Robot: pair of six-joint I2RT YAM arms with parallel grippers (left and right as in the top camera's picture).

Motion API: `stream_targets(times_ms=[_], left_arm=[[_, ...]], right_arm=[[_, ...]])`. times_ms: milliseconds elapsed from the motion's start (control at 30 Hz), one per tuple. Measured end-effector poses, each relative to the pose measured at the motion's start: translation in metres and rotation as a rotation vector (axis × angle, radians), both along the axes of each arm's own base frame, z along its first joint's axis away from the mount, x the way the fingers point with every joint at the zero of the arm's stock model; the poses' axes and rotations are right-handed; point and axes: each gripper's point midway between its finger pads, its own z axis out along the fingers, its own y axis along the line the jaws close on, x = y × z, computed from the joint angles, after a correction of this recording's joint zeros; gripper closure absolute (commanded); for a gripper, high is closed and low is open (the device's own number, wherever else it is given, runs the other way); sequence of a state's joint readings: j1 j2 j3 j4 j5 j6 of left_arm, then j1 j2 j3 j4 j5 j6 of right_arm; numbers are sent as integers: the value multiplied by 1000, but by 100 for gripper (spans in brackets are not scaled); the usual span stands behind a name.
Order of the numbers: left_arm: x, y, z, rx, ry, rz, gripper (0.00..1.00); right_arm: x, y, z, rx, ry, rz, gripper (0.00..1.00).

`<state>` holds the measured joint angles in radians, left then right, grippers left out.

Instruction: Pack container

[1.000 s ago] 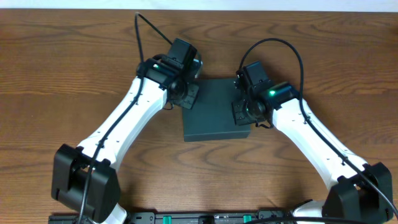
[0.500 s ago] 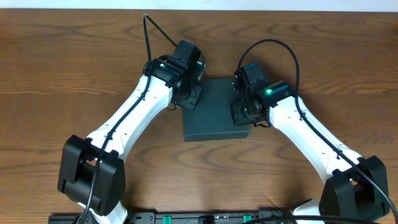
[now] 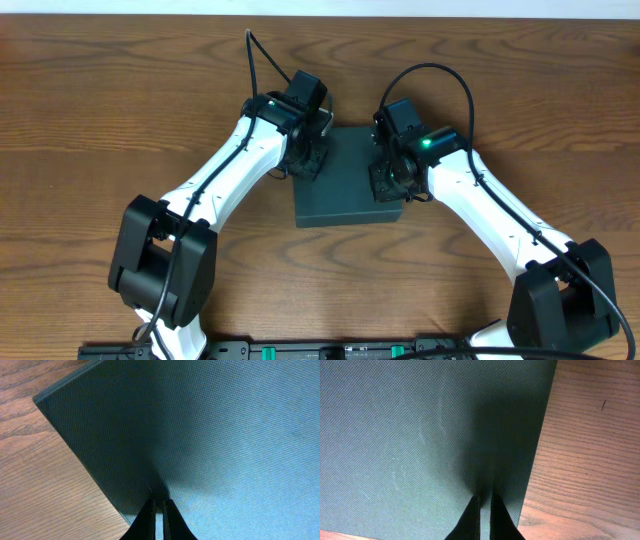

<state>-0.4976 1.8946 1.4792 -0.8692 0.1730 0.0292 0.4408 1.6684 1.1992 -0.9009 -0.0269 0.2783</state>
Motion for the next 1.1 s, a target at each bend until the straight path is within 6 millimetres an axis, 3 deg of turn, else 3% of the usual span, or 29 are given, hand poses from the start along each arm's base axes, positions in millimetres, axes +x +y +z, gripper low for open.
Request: stream_targets(times_ms=[433,533,633,667,700,767,867,933,967,1100], left_arm=[[0,-1,0,-7,3,-3,94],[0,-1,0,-7,3,-3,94],[0,-1,0,-8,1,-6,86],[1,-1,1,-11,0,-3,83],[1,-1,2,-11,-3,-3,70],[5,5,5,-6,-16,9,53],[19,24,19,-10,-55,62,49],[31,45,34,-20,-95,125,35],[38,60,45,-27,-122,164,27],[54,120,80,-36,-203,324,15]], right_arm=[[0,0,0,0,0,1,99],[5,2,1,9,-19,1,94],[18,9,3,27,-63,18,88],[23,11,4,31,-76,34,75],[25,12,4,32,-81,36,66],[36,14,9,34,-103,47,61],[63,8,28,50,-165,24,57],[87,-2,51,69,-233,-14,51],[102,-13,67,79,-277,-48,49],[137,-65,103,75,-382,-153,40]])
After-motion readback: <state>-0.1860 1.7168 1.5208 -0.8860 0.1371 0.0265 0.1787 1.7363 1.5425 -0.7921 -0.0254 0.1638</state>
